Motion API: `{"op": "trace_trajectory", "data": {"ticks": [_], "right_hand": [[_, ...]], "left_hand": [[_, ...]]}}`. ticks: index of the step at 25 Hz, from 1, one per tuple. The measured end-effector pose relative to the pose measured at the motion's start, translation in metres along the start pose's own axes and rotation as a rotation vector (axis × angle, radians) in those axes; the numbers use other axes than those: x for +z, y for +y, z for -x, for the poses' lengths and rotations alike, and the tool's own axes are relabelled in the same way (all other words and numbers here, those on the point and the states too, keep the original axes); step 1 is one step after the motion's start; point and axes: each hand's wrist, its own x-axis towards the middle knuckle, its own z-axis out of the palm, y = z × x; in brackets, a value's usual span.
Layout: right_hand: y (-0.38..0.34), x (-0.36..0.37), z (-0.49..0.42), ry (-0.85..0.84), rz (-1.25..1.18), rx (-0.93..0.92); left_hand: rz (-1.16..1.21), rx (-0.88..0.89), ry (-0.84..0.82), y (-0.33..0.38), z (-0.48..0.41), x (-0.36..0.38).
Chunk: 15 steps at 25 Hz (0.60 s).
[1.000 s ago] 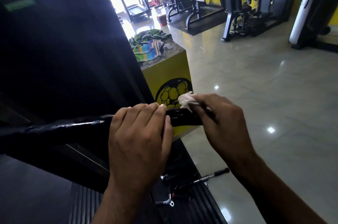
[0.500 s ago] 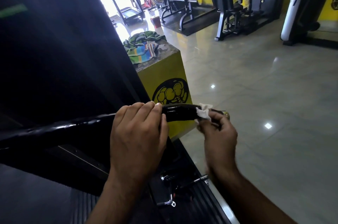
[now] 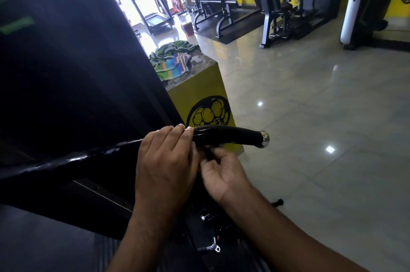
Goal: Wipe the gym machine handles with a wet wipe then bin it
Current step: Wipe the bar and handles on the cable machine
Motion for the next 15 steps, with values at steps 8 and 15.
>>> {"op": "trace_trajectory", "data": {"ticks": [8,15], "right_hand": [[-0.012,-0.015,0.021,-0.012,0.520,-0.672],[-0.059,-0.022,0.006,-0.123,1.280,-1.402]], "left_hand": [[0.031,-0.016,0.035,0.010,-0.011,-0.006],[0.076,-0.020,0.008,0.016,-0.014,-0.011]]}}
